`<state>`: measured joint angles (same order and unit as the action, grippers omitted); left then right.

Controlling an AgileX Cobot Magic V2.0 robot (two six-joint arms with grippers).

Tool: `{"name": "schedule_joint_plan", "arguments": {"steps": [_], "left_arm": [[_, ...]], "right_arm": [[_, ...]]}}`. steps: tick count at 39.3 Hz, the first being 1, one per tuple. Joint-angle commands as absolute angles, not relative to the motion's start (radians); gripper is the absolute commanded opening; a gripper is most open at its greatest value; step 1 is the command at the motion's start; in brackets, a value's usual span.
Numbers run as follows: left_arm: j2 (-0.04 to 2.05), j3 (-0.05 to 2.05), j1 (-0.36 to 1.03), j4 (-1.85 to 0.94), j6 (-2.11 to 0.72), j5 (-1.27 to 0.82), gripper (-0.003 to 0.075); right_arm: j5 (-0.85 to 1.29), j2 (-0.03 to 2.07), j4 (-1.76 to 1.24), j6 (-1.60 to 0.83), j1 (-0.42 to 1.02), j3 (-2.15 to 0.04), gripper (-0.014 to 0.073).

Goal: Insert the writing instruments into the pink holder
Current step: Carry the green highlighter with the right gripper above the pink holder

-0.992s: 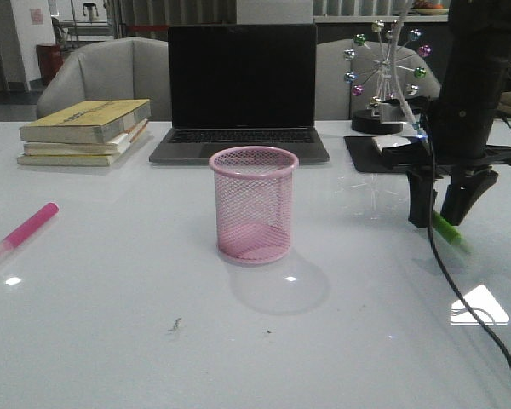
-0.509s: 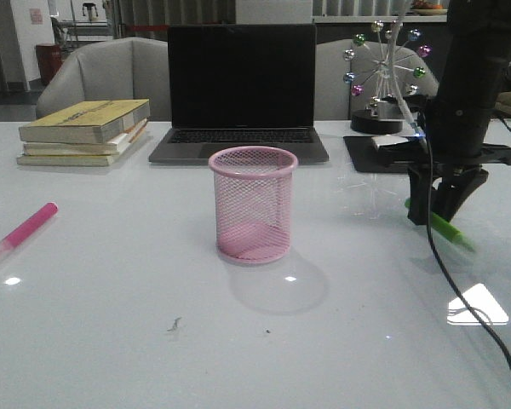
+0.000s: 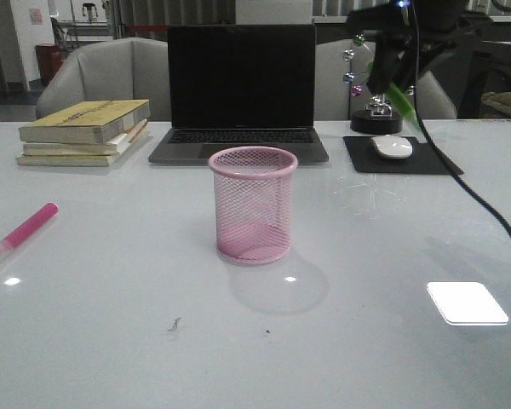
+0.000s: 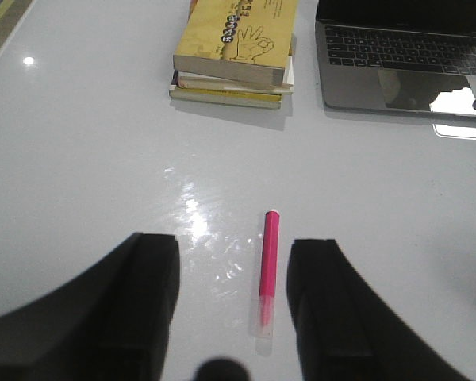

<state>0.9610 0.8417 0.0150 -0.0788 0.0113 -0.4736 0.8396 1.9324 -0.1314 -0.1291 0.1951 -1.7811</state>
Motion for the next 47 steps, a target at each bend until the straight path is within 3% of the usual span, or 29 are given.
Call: {"name": "schedule_joint_plan", "arguments": {"steps": [1,16,32,47], "left_arm": [[0.952,0.880,0.022,-0.087,0.023,-0.395,0.0395],[0.952,0.880,0.022,-0.087,0.023,-0.397,0.0395],[0.952,0.880,0.022,-0.085,0.023,-0.402,0.0395],[0.952,0.880,0.022,-0.079,0.021,-0.406,0.0395]], "right_arm": [[0.697,1.809,-0.138,-0.132,0.222,-1.770,0.0057],[0.095,1.553,-0.214,-0.131,0.377,-1.327,0.0057],[-0.367,1.589,-0.153,-0.132,0.536,-1.085,0.0057],[-0.428,1.716,-0.122,-0.131,0.561,-1.074,0.0057]]}}
